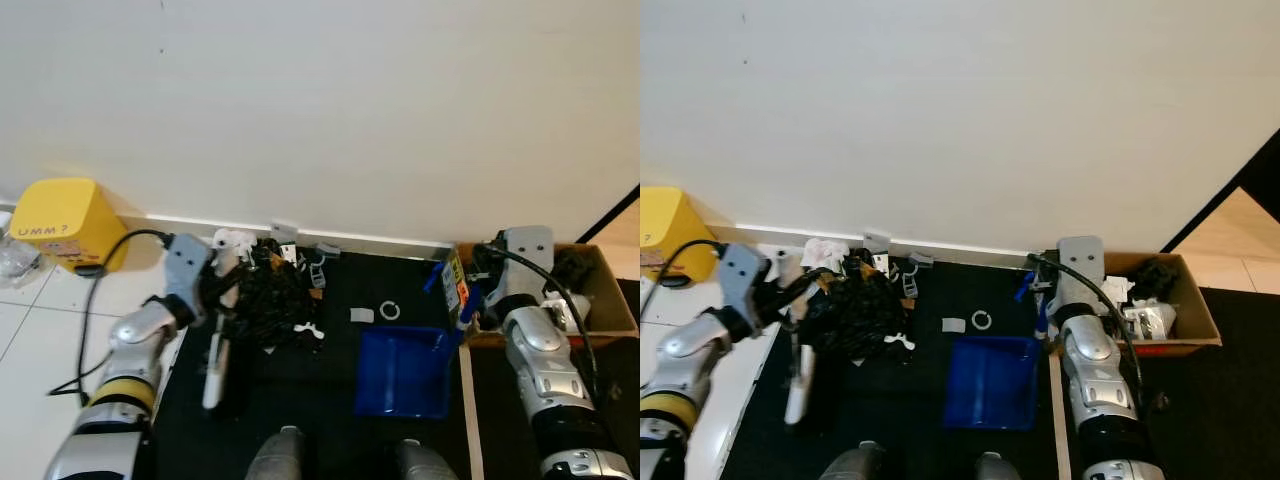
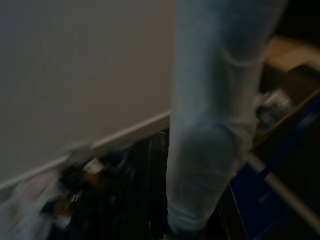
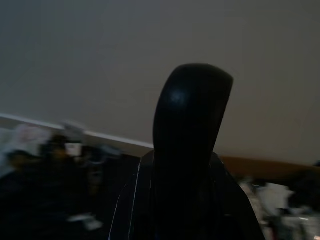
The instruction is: Sweep floor
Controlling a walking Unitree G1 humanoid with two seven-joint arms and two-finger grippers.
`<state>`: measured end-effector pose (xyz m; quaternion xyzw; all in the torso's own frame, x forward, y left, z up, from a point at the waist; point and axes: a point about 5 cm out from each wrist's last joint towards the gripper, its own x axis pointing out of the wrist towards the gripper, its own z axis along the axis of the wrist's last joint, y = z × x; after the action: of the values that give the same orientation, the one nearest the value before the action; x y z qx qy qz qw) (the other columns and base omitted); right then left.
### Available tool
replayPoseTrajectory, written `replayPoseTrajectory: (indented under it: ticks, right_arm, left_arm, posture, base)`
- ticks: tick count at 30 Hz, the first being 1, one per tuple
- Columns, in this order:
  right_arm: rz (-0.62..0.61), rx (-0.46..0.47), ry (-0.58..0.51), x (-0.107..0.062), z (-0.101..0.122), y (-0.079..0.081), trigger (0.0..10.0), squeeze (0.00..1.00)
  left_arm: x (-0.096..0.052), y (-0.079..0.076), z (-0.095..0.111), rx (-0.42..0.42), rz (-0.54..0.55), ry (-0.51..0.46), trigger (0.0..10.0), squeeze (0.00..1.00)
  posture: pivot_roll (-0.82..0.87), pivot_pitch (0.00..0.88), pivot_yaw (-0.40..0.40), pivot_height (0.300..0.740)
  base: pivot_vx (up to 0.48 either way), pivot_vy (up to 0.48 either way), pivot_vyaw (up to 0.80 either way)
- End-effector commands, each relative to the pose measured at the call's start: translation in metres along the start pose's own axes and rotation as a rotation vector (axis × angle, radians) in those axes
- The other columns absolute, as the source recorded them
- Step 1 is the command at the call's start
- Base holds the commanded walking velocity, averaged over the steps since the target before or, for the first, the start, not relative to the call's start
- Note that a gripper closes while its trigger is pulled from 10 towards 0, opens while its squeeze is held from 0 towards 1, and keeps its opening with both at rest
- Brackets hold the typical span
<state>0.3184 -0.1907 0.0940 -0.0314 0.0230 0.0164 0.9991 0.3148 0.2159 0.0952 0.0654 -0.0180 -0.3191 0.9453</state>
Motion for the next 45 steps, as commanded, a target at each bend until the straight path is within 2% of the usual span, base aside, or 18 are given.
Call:
replayPoseTrajectory:
  ticks: [1,5,7,9,14,15,17,18,20,21,24,28,33,35,36,38,41,45]
  right_arm:
    - [0.009,0.012,-0.039,0.003,0.009,0.001,10.0,0.00]
    - [0.029,0.024,-0.040,0.004,0.009,0.008,10.0,0.00]
    - [0.045,0.032,-0.041,0.004,0.008,0.014,10.0,0.00]
    - [0.049,0.035,-0.041,0.004,0.008,0.015,10.0,0.00]
    - [0.047,0.040,-0.037,0.003,0.005,0.014,10.0,0.00]
    - [0.047,0.040,-0.037,0.003,0.005,0.014,10.0,0.00]
    - [0.045,0.043,-0.034,0.001,0.003,0.013,10.0,0.00]
    - [0.045,0.043,-0.034,0.001,0.003,0.013,10.0,0.00]
    - [0.044,0.044,-0.030,0.000,0.002,0.013,10.0,0.00]
    - [0.044,0.044,-0.030,0.000,0.002,0.013,10.0,0.00]
    - [0.049,0.033,-0.024,-0.001,0.000,0.012,10.0,0.00]
    - [0.053,0.022,-0.011,-0.002,-0.003,0.011,10.0,0.00]
    - [0.054,0.014,-0.002,-0.003,-0.005,0.011,10.0,0.00]
    - [0.056,-0.006,0.010,-0.001,-0.008,0.013,10.0,0.00]
    - [0.056,-0.006,0.010,-0.001,-0.008,0.013,10.0,0.00]
    - [0.059,-0.013,0.016,-0.001,-0.010,0.015,10.0,0.00]
    - [0.060,-0.012,0.016,-0.001,-0.010,0.015,10.0,0.00]
    - [0.079,-0.028,0.022,-0.003,-0.012,0.015,10.0,0.00]
  left_arm:
    - [0.004,-0.008,0.000,-0.029,-0.039,-0.030,10.0,0.00]
    - [0.013,-0.017,0.008,-0.051,-0.081,-0.086,10.0,0.00]
    - [0.018,-0.022,0.022,-0.059,-0.123,-0.150,10.0,0.00]
    - [0.018,-0.021,0.029,-0.056,-0.132,-0.171,10.0,0.00]
    - [0.004,-0.002,0.051,-0.018,-0.094,-0.216,10.0,0.00]
    - [0.004,-0.002,0.051,-0.018,-0.094,-0.216,10.0,0.00]
    - [-0.007,0.008,0.060,0.015,-0.069,-0.218,10.0,0.00]
    - [-0.007,0.008,0.060,0.015,-0.069,-0.218,10.0,0.00]
    - [-0.020,0.016,0.061,0.053,-0.043,-0.191,10.0,0.00]
    - [-0.020,0.016,0.061,0.053,-0.043,-0.191,10.0,0.00]
    - [-0.041,0.024,0.057,0.105,0.001,-0.134,10.0,0.00]
    - [-0.056,0.024,0.058,0.123,0.016,-0.090,10.0,0.00]
    - [-0.061,0.026,0.056,0.130,0.028,-0.067,10.0,0.00]
    - [-0.065,0.029,0.037,0.126,0.080,-0.002,10.0,0.00]
    - [-0.065,0.029,0.037,0.126,0.080,-0.002,10.0,0.00]
    - [-0.067,0.028,0.022,0.123,0.107,0.047,10.0,0.00]
    - [-0.066,0.027,0.015,0.116,0.127,0.057,10.0,0.00]
    - [-0.060,0.016,-0.010,0.062,0.154,0.132,10.0,0.00]
  posture:
    - [0.10,0.178,-0.009,0.740]
    - [0.11,0.177,-0.004,0.740]
    - [0.12,0.177,0.003,0.740]
    - [0.12,0.177,0.005,0.740]
    - [0.13,0.175,0.017,0.740]
    - [0.13,0.175,0.017,0.740]
    - [0.13,0.172,0.020,0.740]
    - [0.13,0.172,0.020,0.740]
    - [0.13,0.171,0.021,0.740]
    - [0.13,0.171,0.021,0.740]
    - [0.13,0.167,0.022,0.740]
    - [0.14,0.165,0.021,0.740]
    - [0.14,0.164,0.019,0.740]
    - [0.14,0.161,0.015,0.740]
    - [0.14,0.161,0.015,0.740]
    - [0.13,0.161,0.020,0.740]
    - [0.13,0.161,0.014,0.740]
    - [0.12,0.164,0.009,0.740]
  base:
    - [0.000,0.000,0.00]
    - [0.000,0.000,0.00]
    - [0.000,0.000,0.00]
    - [0.000,0.000,0.00]
    - [0.000,0.000,0.00]
    - [0.000,0.000,0.00]
    - [0.000,0.000,0.00]
    - [0.000,0.000,0.00]
    - [0.000,0.000,0.00]
    - [0.000,0.000,0.00]
    - [0.000,0.000,0.00]
    - [0.000,0.000,0.00]
    - [0.000,0.000,0.00]
    - [0.000,0.000,0.00]
    - [0.000,0.000,0.00]
    - [0.000,0.000,0.00]
    - [0.000,0.000,0.00]
    - [0.000,0.000,0.00]
